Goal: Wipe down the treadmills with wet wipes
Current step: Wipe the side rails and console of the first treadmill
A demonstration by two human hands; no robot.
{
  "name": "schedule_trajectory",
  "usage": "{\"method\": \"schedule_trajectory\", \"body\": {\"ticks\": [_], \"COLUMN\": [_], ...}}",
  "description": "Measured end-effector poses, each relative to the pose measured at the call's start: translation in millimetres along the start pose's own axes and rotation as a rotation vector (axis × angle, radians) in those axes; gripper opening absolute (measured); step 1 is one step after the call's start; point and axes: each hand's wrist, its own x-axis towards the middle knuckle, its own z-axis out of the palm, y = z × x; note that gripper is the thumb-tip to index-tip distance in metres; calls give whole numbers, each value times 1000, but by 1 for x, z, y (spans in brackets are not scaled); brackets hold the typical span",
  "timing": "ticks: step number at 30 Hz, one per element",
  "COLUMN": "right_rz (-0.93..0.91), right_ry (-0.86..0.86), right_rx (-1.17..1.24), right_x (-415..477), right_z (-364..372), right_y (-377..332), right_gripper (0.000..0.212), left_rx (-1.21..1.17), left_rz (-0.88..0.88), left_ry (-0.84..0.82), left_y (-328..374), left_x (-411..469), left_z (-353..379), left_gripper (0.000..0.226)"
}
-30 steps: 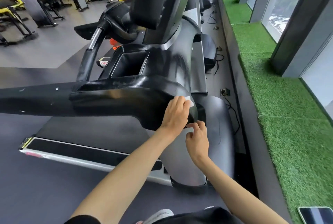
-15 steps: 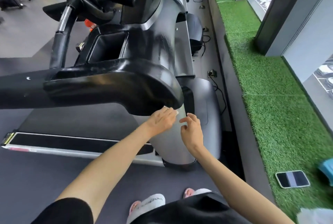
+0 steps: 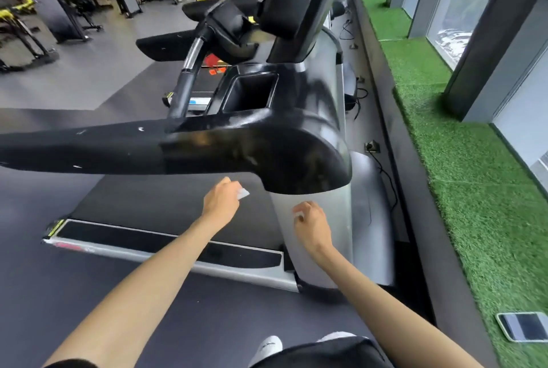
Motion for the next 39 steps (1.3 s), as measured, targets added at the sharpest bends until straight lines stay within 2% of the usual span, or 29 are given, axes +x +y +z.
{"method": "schedule_trajectory", "body": {"ticks": [4, 6, 8, 10, 13, 15, 21, 23, 26, 29, 31, 34, 37, 39], "right_rz": [-44, -42, -23, 20, 122, 124, 78, 9, -171, -423, -647, -831, -869, -896], "right_ry": [-100, -147, -175, -212, -284, -300, -222, -201, -152, 32, 164, 206, 132, 158], "right_rx": [17, 112, 231, 398, 674, 751, 668, 560, 185, -178, -302, -448, -551, -540], "right_x": [-8, -12, -15, -14, -14, -13, -6, 1, 14, 37, 59, 93, 114, 121], "right_z": [35, 52, 68, 82, 97, 106, 122, 125, 123, 115, 112, 109, 107, 108], "right_y": [-52, -84, -117, -146, -184, -200, -230, -233, -231, -230, -236, -245, -256, -257], "right_gripper": [34, 33, 33, 33, 26, 19, 5, 8, 16, 31, 36, 49, 58, 60], "left_rx": [-927, -1314, -1506, -1574, -1557, -1527, -1564, -1512, -1301, -1004, -830, -632, -555, -482], "left_rz": [-402, -481, -444, -385, -312, -284, -282, -320, -420, -513, -509, -361, -180, -39], "left_ry": [-24, -101, -173, -221, -241, -240, -226, -187, -67, 228, 444, 626, 633, 630], "left_y": [-36, -56, -76, -94, -116, -128, -149, -152, -162, -175, -174, -157, -137, -126], "left_x": [-11, -21, -32, -44, -60, -65, -61, -53, -36, -14, 2, 29, 48, 52], "left_z": [-37, -56, -73, -88, -104, -110, -117, -112, -108, -114, -118, -110, -85, -66], "left_gripper": [18, 20, 25, 25, 20, 22, 24, 25, 22, 17, 14, 13, 19, 19]}}
